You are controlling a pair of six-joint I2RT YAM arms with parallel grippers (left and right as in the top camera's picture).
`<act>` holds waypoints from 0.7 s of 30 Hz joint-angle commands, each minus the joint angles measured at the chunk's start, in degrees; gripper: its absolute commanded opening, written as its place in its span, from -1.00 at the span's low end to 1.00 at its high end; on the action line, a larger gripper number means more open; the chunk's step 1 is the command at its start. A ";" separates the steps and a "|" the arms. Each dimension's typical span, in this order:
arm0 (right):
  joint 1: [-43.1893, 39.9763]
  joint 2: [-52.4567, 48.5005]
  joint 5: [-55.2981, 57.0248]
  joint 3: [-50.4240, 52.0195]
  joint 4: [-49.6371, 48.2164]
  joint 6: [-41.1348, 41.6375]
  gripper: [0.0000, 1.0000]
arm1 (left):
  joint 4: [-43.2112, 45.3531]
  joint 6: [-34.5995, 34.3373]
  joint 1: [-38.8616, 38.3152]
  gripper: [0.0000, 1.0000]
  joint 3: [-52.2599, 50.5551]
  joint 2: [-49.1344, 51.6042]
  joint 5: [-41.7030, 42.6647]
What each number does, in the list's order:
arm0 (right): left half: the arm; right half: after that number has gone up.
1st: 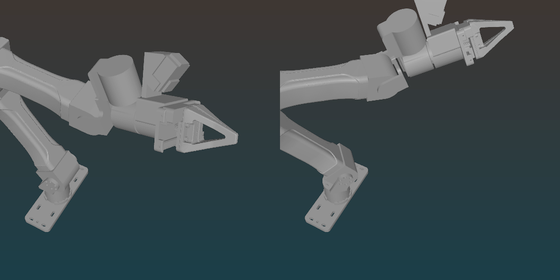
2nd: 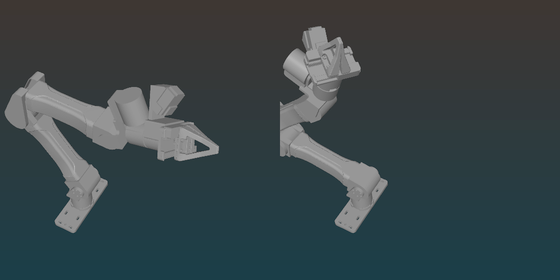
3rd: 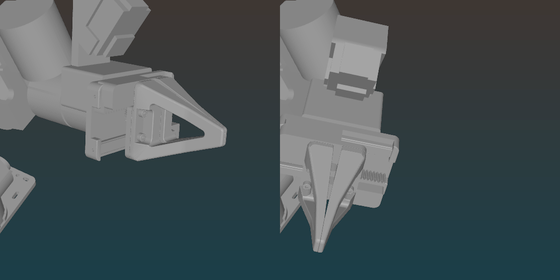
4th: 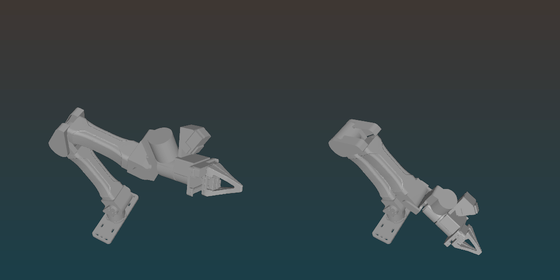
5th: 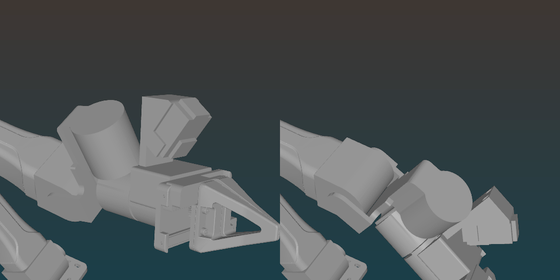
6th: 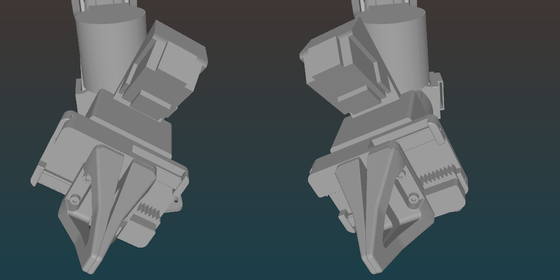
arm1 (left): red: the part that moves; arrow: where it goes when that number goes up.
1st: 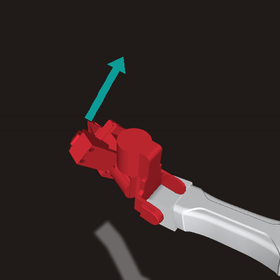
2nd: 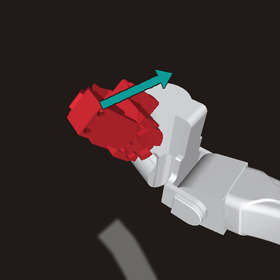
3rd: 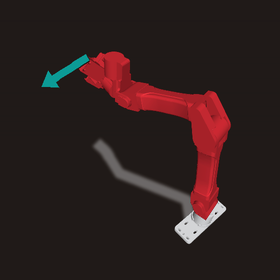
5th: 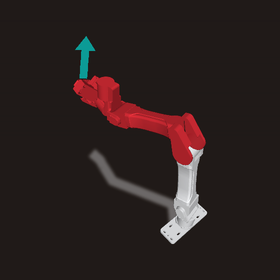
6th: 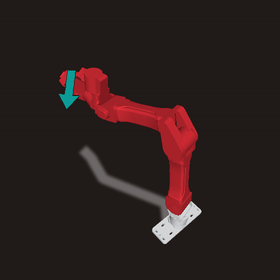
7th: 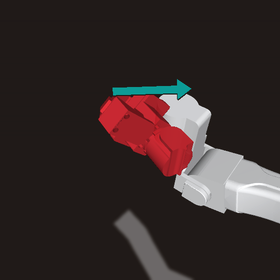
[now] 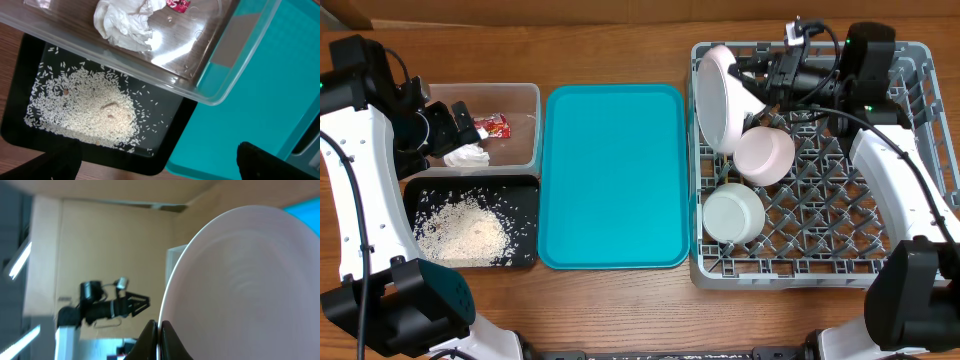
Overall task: Sort waste into correct bins and load items into the dishwasher
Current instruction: 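Stand the plate upright in the rack's left slots and open the right gripper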
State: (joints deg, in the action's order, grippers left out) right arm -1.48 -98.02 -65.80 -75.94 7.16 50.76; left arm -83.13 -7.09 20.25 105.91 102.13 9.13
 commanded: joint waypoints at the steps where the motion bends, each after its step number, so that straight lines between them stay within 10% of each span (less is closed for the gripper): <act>1: -0.09 0.17 9.40 -0.20 7.28 -3.43 -0.92 | 0.02 -0.20 -0.39 1.00 0.92 -0.24 -0.35; 21: -0.04 0.17 13.51 0.94 13.05 -12.96 -0.53 | 0.00 -0.20 -0.39 1.00 0.92 -0.24 -0.35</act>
State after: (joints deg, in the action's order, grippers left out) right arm -1.45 -98.10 -52.53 -75.44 19.90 41.45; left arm -83.13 -7.09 20.25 105.91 102.13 9.13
